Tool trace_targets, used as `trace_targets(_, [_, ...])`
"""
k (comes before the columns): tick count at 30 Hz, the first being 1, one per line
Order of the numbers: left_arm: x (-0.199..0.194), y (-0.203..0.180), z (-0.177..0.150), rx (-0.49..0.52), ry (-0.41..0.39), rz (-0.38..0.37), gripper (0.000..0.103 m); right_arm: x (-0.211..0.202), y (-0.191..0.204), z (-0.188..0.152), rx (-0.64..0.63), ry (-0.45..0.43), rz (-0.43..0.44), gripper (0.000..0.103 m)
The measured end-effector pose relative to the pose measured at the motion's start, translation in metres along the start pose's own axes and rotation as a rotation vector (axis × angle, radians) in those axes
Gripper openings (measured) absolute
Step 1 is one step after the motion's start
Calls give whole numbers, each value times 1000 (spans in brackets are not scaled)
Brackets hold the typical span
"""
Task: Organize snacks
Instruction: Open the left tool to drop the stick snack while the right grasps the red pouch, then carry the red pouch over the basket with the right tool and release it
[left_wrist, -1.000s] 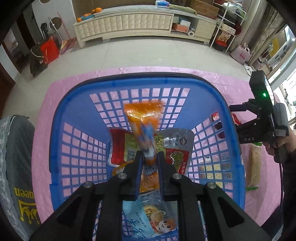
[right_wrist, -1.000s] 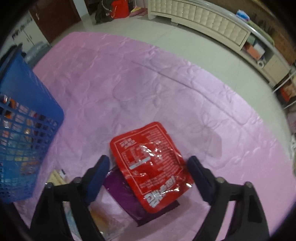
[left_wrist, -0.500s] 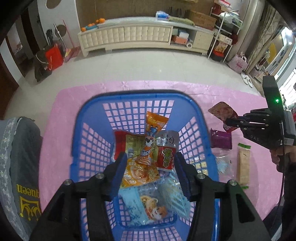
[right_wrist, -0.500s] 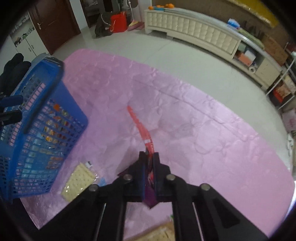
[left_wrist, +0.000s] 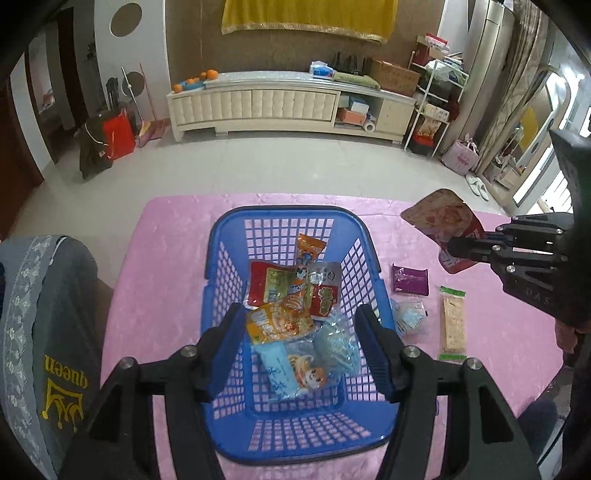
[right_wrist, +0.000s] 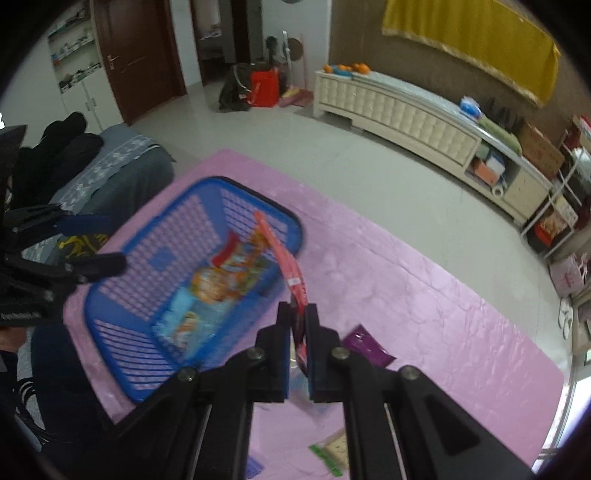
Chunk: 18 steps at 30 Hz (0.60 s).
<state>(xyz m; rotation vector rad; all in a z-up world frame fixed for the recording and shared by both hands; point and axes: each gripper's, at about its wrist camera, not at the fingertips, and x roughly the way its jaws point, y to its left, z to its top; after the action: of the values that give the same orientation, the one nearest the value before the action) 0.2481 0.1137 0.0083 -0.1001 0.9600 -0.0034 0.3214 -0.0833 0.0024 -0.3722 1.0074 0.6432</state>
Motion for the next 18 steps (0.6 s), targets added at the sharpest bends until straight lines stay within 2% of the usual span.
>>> trace_targets(9, [-15,18,-15,8,-21,32,64,2,43,6,-31,13,32,10])
trace_targets(14, [-10,36,-19,-33,-16,19,64,10,60,13,-29,26,49,10])
trace_targets(18, [1,42,-21,-25,-8,29,68,22,74,19,-33,44,58,10])
